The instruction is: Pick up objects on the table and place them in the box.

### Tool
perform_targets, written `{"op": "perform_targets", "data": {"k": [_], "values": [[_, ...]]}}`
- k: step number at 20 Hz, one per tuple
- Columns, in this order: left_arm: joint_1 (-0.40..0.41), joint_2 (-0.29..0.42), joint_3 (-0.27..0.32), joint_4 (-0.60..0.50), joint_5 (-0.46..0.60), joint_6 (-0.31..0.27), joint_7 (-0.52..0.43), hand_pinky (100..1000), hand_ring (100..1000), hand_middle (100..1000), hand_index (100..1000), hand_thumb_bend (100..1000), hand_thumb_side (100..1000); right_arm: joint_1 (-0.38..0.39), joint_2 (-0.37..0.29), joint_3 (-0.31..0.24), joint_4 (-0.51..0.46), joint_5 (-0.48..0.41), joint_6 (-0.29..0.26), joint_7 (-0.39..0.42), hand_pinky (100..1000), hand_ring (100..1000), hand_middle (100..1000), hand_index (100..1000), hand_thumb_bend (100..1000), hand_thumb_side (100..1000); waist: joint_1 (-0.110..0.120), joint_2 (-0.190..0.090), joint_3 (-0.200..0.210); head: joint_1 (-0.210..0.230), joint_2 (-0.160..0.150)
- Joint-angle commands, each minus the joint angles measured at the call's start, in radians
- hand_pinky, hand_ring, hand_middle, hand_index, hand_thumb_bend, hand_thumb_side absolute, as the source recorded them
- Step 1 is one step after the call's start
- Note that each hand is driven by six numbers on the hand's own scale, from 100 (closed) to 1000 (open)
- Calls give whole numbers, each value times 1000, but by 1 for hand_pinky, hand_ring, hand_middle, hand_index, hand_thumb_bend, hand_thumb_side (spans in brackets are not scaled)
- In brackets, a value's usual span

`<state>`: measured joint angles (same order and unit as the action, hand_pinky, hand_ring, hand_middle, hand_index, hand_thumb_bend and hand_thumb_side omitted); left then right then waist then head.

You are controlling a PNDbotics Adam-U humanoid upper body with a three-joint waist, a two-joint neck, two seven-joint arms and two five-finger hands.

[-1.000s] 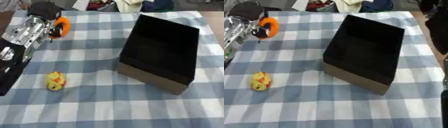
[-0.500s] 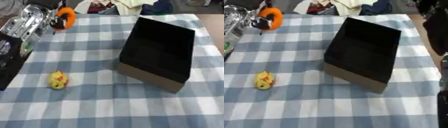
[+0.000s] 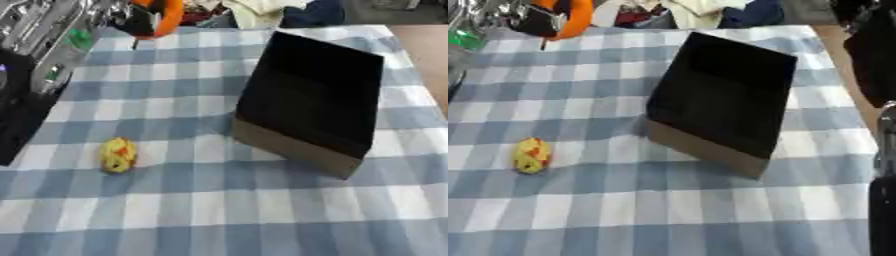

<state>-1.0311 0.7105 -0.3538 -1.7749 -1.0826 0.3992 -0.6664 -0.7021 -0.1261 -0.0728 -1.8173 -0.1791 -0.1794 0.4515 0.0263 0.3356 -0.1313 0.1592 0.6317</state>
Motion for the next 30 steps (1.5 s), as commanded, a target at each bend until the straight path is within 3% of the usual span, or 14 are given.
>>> {"op": "perform_targets", "data": {"k": [1,6,15,23,30], "values": [[-41,-16,-10,-68,33,-9,-26,228,462,430,634,100,190,-8,1,3,-27,-5,5,1,1000,872,735,875,100,751,2,-28,-5,-3,7],[-68,-51,-29,-101,52,-18,-51,228,462,430,635,100,198,-6,8,4,-36,-4,10,1,1000,873,735,875,100,752,5,-29,-13,4,5],[-111,-158,-87,-119,172,-14,-50,230,461,430,641,100,314,0,30,14,-60,-6,26,7,1000,875,736,877,100,755,19,-25,-43,37,0],[-113,-190,-122,-75,263,-4,43,234,462,434,642,100,369,-5,38,24,-71,-11,38,19,1000,876,735,879,100,757,31,-9,-72,52,-12],[-107,-225,-141,60,226,-64,172,234,461,435,641,100,372,-17,39,29,-73,-17,41,30,1000,877,735,882,100,757,40,9,-93,60,-19]]}}
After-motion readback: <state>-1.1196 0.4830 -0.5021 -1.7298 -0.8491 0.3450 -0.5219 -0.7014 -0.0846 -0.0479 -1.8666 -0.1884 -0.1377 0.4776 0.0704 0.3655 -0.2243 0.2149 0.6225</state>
